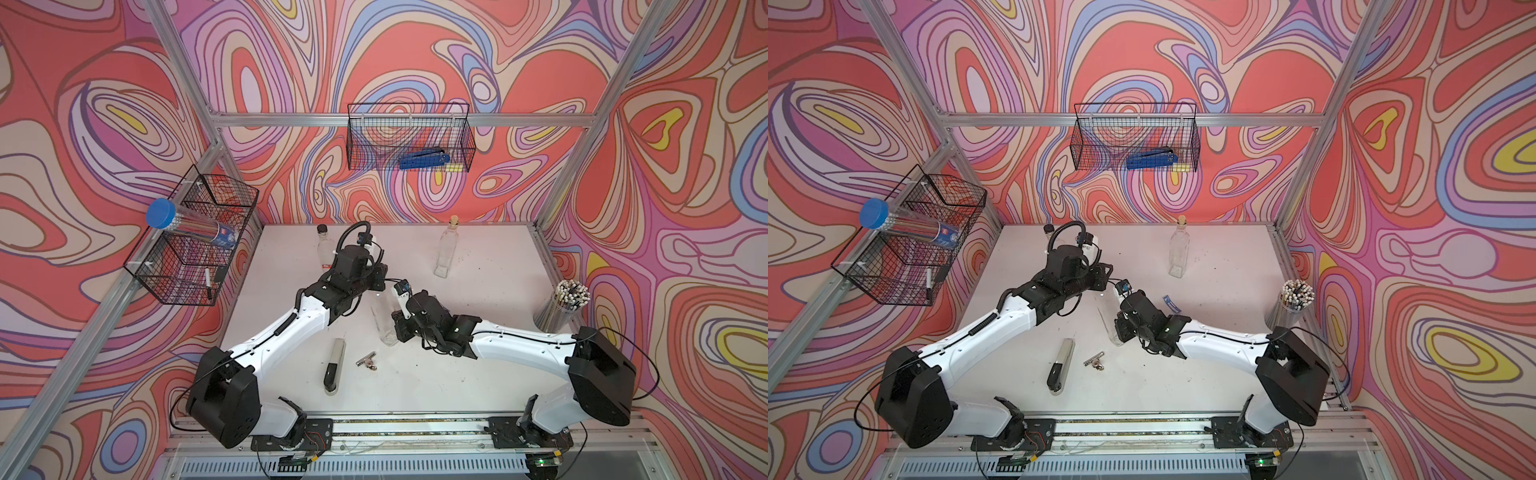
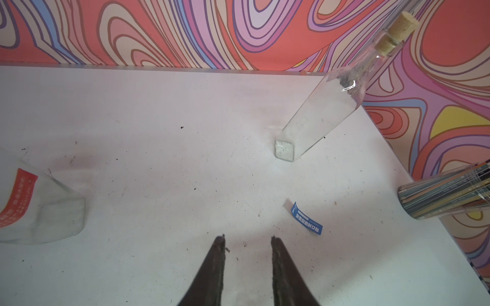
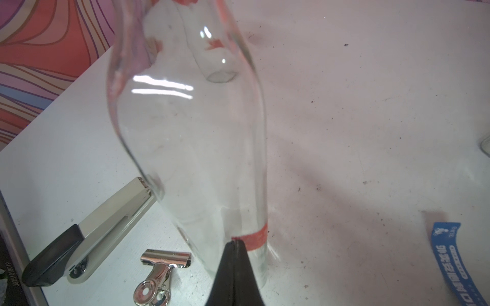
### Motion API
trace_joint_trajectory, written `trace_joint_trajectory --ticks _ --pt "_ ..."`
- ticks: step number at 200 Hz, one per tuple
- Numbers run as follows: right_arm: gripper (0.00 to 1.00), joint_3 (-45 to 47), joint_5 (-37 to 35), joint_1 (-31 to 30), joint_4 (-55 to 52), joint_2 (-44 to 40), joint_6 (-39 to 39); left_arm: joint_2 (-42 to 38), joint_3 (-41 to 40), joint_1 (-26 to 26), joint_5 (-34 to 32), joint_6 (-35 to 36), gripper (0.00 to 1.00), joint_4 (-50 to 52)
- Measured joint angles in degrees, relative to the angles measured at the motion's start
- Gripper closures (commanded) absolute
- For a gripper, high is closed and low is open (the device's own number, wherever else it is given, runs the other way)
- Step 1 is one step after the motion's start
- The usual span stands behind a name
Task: Remove the label from the bottle
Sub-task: Tear open the label from the bottle.
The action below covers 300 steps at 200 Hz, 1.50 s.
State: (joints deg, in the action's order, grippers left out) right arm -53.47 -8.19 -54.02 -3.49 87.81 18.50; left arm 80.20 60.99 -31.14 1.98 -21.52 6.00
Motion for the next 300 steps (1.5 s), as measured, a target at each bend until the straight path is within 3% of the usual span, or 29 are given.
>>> trace_joint_trajectory --ticks 300 --pt "1.0 -0.96 -3.56 0.0 -3.87 -0.28 -2.84 1.27 1.88 -0.02 4.04 3.76 1.0 1.33"
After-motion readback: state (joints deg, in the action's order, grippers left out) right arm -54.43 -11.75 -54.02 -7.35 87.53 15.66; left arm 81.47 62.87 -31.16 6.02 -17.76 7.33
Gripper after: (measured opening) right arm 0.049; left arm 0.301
